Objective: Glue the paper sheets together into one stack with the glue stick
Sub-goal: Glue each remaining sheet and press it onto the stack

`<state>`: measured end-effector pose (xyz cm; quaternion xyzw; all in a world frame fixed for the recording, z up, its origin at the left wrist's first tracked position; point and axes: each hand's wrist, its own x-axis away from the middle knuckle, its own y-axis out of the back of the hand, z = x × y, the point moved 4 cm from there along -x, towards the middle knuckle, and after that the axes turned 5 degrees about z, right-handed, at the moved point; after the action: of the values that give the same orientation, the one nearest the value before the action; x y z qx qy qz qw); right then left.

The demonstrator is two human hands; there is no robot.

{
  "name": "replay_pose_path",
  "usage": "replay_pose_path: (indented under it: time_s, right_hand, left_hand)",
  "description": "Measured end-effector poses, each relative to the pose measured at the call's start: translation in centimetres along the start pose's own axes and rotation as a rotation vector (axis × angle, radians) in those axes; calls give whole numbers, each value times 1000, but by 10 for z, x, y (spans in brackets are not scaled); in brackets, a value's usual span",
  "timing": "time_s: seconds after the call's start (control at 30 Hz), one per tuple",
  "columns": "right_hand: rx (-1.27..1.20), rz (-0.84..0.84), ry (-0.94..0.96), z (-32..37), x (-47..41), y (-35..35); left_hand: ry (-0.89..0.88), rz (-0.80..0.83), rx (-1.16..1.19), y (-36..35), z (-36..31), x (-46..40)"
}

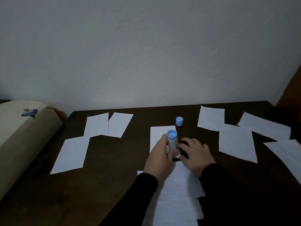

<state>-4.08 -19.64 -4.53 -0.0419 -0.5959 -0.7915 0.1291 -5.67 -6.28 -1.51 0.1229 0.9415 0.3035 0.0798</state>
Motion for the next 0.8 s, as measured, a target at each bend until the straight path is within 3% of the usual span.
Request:
replay_pose_path:
  time_s: [0.37, 0.8]
  right_hand:
    - [1, -3, -44, 0, -5, -3]
    - [32, 16, -42, 3, -4, -4]
  left_hand:
    - [60, 71, -53, 18, 12, -1]
    - [133, -5, -94, 45, 36, 5]
